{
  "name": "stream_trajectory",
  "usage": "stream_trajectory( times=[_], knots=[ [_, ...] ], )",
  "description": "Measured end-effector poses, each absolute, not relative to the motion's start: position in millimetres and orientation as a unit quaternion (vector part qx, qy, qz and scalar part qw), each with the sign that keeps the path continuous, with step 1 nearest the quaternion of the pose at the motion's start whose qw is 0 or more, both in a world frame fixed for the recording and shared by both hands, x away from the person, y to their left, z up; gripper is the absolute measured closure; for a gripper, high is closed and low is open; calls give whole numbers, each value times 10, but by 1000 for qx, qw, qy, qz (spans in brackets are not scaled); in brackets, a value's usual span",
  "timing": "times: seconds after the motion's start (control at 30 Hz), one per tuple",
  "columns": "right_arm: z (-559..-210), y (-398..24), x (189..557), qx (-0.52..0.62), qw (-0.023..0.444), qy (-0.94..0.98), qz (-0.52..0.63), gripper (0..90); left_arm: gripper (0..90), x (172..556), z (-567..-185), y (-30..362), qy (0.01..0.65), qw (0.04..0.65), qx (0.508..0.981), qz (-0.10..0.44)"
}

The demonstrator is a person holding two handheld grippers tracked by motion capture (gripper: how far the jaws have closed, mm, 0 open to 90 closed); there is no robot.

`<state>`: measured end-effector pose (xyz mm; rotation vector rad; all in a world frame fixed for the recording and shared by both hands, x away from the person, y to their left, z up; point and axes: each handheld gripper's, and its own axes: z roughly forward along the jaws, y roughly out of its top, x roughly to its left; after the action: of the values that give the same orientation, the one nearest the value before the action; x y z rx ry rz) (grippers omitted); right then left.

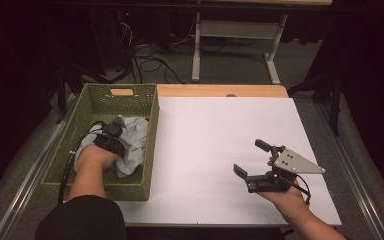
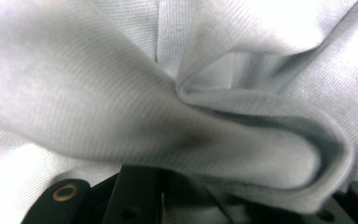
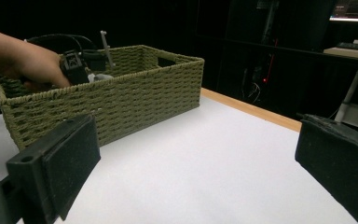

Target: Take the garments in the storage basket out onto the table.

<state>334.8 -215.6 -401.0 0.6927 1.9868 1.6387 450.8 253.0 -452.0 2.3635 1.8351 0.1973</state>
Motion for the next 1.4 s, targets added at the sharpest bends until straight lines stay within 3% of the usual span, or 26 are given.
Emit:
stream_trajectory(
  times=[0.37, 0.77, 1.4],
  knots=[
    [-4008, -2160, 3350, 254, 234, 723, 598, 9, 704, 4481, -4494, 2514, 606, 70, 788, 79],
    [-3996, -2162, 3345, 251, 235, 721, 601, 9, 745, 4483, -4371, 2583, 628, 82, 773, 34],
    [-3973, -2173, 3337, 247, 242, 719, 603, 9, 752, 4328, -3740, 2608, 639, 92, 763, 24]
  ],
)
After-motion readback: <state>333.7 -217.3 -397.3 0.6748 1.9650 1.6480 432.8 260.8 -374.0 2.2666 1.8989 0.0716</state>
